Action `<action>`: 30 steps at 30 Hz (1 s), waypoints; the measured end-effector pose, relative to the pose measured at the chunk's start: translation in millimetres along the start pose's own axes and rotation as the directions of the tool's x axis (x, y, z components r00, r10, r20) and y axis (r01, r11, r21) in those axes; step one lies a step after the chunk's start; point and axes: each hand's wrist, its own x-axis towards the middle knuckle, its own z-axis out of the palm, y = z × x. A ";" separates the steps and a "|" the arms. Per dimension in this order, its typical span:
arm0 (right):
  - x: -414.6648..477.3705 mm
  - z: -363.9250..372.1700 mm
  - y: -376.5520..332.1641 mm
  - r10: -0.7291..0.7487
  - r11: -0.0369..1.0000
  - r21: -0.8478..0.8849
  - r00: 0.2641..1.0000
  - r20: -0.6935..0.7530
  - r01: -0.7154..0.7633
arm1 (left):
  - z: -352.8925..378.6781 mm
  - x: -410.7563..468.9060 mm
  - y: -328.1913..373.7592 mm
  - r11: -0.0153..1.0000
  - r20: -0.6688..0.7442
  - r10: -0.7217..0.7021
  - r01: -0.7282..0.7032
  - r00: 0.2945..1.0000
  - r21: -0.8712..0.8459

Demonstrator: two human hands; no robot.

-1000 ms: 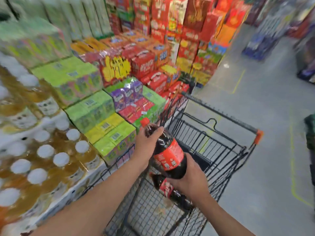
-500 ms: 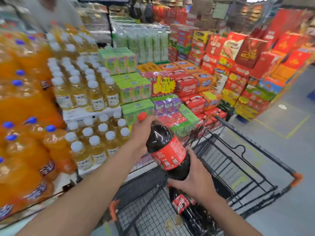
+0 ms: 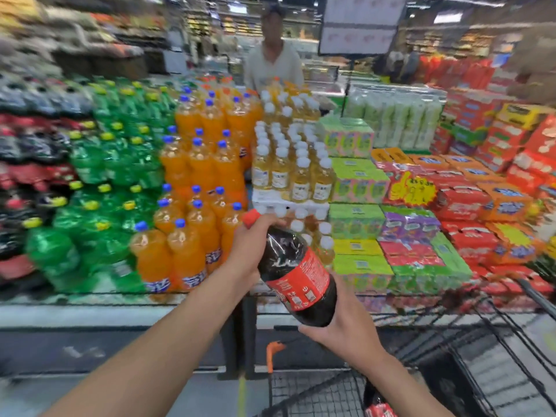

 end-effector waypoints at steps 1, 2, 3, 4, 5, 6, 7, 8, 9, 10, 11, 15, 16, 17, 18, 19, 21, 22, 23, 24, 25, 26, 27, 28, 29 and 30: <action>4.5 8.4 -8.5 -0.028 1.000 0.008 0.999 0.020 0.028 | -15.0 -2.4 4.1 1.000 -0.026 0.012 -0.013 1.000 -0.012; 8.5 17.1 -18.0 -0.060 0.998 0.022 0.997 0.040 0.060 | -30.3 -4.6 8.2 1.000 -0.054 0.024 -0.025 0.998 -0.016; 12.5 26.4 -27.7 -0.091 0.995 0.040 0.994 0.062 0.089 | -46.0 -7.1 12.5 0.999 -0.079 0.028 -0.030 0.996 -0.022; 15.8 35.9 -38.3 -0.116 0.992 0.056 0.990 0.086 0.111 | -62.2 -9.8 17.1 0.999 -0.111 0.030 -0.033 0.993 -0.024; 19.0 45.9 -49.1 -0.137 0.989 0.067 0.985 0.109 0.130 | -78.6 -12.3 21.2 0.999 -0.146 0.035 -0.040 0.989 -0.027; 21.9 56.5 -60.7 -0.159 0.986 0.072 0.979 0.130 0.150 | -95.7 -15.4 25.3 0.998 -0.179 0.045 -0.050 0.983 -0.026; 23.9 68.2 -71.6 -0.181 0.982 0.073 0.972 0.150 0.172 | -113.1 -19.0 28.9 0.998 -0.204 0.051 -0.059 0.978 -0.033; 25.7 80.1 -82.9 -0.200 0.979 0.075 0.964 0.173 0.189 | -130.8 -22.5 32.2 0.997 -0.228 0.049 -0.061 0.972 -0.045; 26.6 92.0 -95.1 -0.217 0.976 0.080 0.956 0.197 0.205 | -148.9 -27.4 35.8 0.996 -0.251 0.048 -0.064 0.967 -0.057; 27.2 104.3 -107.2 -0.229 0.973 0.079 0.948 0.220 0.217 | -167.0 -31.6 39.1 0.996 -0.275 0.051 -0.070 0.960 -0.062; 26.8 116.5 -119.4 -0.242 0.970 0.078 0.940 0.239 0.230 | -185.1 -36.1 42.3 0.995 -0.299 0.056 -0.079 0.953 -0.068; 23.1 167.4 -172.1 -0.288 0.957 0.102 0.909 0.301 0.270 | -260.8 -52.6 54.9 0.987 -0.409 0.055 -0.111 0.911 -0.114; 21.8 181.0 -186.1 -0.297 0.955 0.108 0.900 0.319 0.277 | -281.4 -56.8 57.5 0.986 -0.428 0.055 -0.117 0.902 -0.121; 19.8 194.0 -200.0 -0.310 0.951 0.113 0.890 0.333 0.288 | -302.0 -61.0 59.2 0.984 -0.445 0.053 -0.122 0.894 -0.128; 17.3 206.3 -215.1 -0.324 0.946 0.116 0.880 0.348 0.302 | -323.1 -65.3 60.6 0.981 -0.461 0.049 -0.129 0.886 -0.144; 13.6 218.2 -230.9 -0.338 0.941 0.121 0.869 0.361 0.316 | -344.3 -70.5 62.5 0.978 -0.480 0.046 -0.137 0.876 -0.157; 4.4 241.8 -263.8 -0.363 0.932 0.143 0.854 0.372 0.334 | -384.8 -80.6 69.3 0.973 -0.520 0.037 -0.150 0.853 -0.177; -0.2 253.5 -279.8 -0.373 0.928 0.156 0.846 0.381 0.339 | -404.8 -85.6 72.6 0.971 -0.537 0.033 -0.154 0.843 -0.181; -4.3 264.8 -294.9 -0.382 0.924 0.164 0.838 0.390 0.344 | -423.4 -90.2 75.9 0.971 -0.551 0.032 -0.156 0.834 -0.180; -8.3 277.0 -311.0 -0.395 0.918 0.170 0.829 0.396 0.357 | -443.3 -95.1 79.5 0.970 -0.566 0.034 -0.164 0.824 -0.180; -12.0 289.7 -326.9 -0.411 0.912 0.178 0.818 0.402 0.370 | -463.4 -100.6 83.3 0.968 -0.581 0.038 -0.174 0.813 -0.180; -15.3 301.9 -342.5 -0.423 0.906 0.191 0.809 0.408 0.378 | -482.3 -105.8 86.9 0.966 -0.592 0.039 -0.182 0.805 -0.184; -18.1 314.2 -356.7 -0.431 0.902 0.198 0.799 0.418 0.383 | -500.6 -110.7 90.5 0.964 -0.601 0.042 -0.189 0.798 -0.184; -20.4 325.5 -369.6 -0.441 0.897 0.197 0.787 0.431 0.395 | -518.1 -115.7 93.6 0.963 -0.615 0.046 -0.199 0.787 -0.182; -22.7 336.4 -381.4 -0.450 0.893 0.190 0.775 0.444 0.409 | -534.3 -120.6 96.5 0.963 -0.631 0.049 -0.204 0.775 -0.176; -24.7 346.8 -392.3 -0.461 0.887 0.189 0.766 0.449 0.422 | -549.4 -125.5 99.4 0.963 -0.640 0.052 -0.209 0.766 -0.173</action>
